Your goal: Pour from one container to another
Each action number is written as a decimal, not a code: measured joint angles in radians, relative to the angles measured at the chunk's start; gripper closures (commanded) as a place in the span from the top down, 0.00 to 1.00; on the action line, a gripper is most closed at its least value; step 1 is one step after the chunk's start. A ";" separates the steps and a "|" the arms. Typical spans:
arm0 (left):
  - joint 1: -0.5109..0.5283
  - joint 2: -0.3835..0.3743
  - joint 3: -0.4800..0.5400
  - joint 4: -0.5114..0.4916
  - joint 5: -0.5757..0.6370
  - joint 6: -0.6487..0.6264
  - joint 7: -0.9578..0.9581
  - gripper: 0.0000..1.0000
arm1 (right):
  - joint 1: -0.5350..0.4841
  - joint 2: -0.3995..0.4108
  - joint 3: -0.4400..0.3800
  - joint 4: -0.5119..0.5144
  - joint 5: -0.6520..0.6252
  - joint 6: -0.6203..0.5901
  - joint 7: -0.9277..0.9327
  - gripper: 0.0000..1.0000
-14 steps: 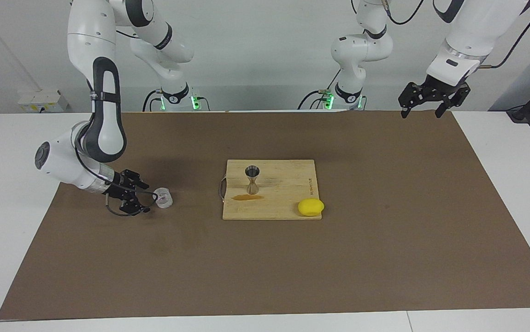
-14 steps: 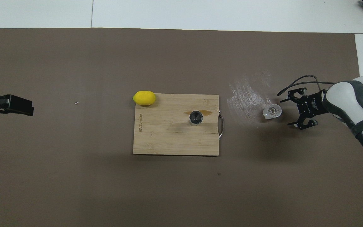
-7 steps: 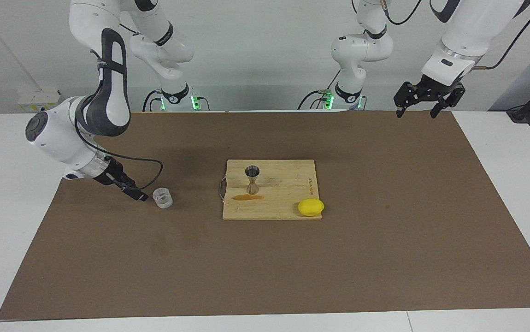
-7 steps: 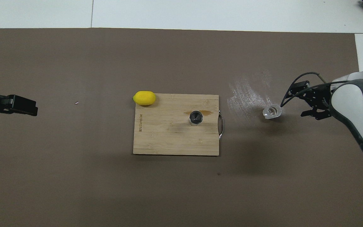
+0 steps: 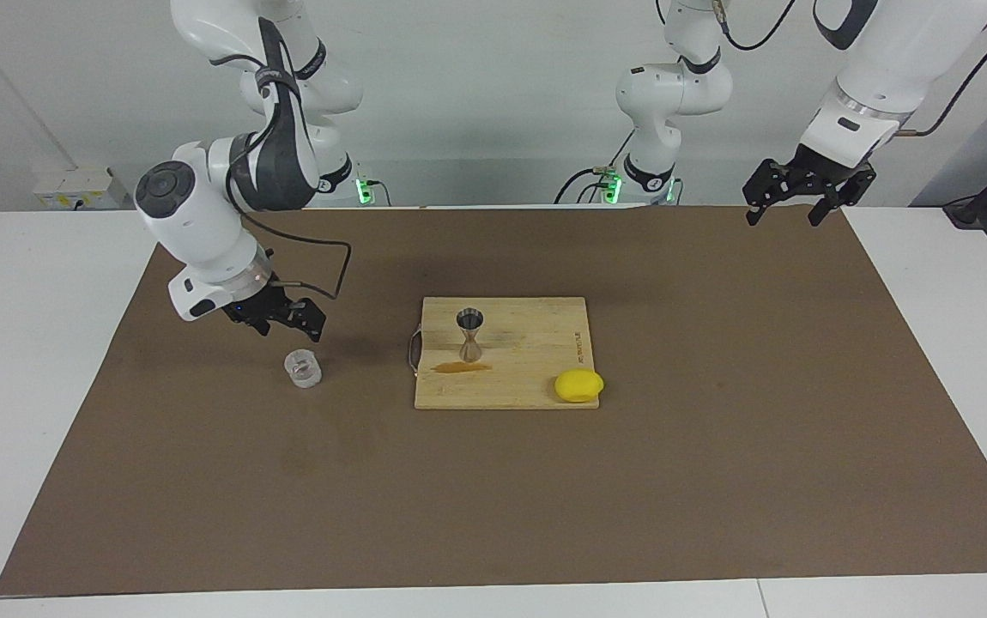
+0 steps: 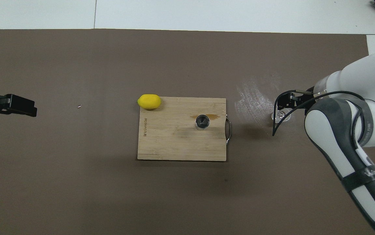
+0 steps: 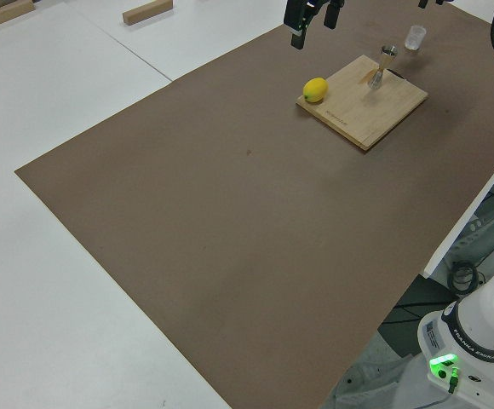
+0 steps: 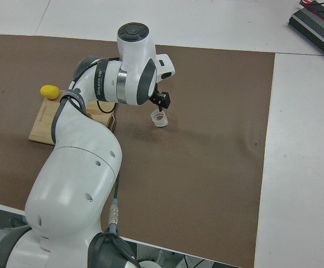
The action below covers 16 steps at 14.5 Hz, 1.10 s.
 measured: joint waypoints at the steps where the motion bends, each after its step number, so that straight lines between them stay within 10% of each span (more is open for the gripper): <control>1: 0.000 0.000 0.000 0.003 0.000 0.000 0.000 1.00 | 0.000 -0.023 0.000 0.023 -0.028 -0.038 -0.005 1.00; 9: 0.000 -0.010 0.000 0.005 0.000 -0.003 0.000 1.00 | -0.017 -0.063 -0.012 0.424 -0.084 -0.486 -0.018 1.00; 16: 0.004 -0.010 0.007 0.005 0.000 -0.006 0.000 1.00 | -0.030 -0.061 -0.013 0.328 -0.075 -0.481 -0.018 1.00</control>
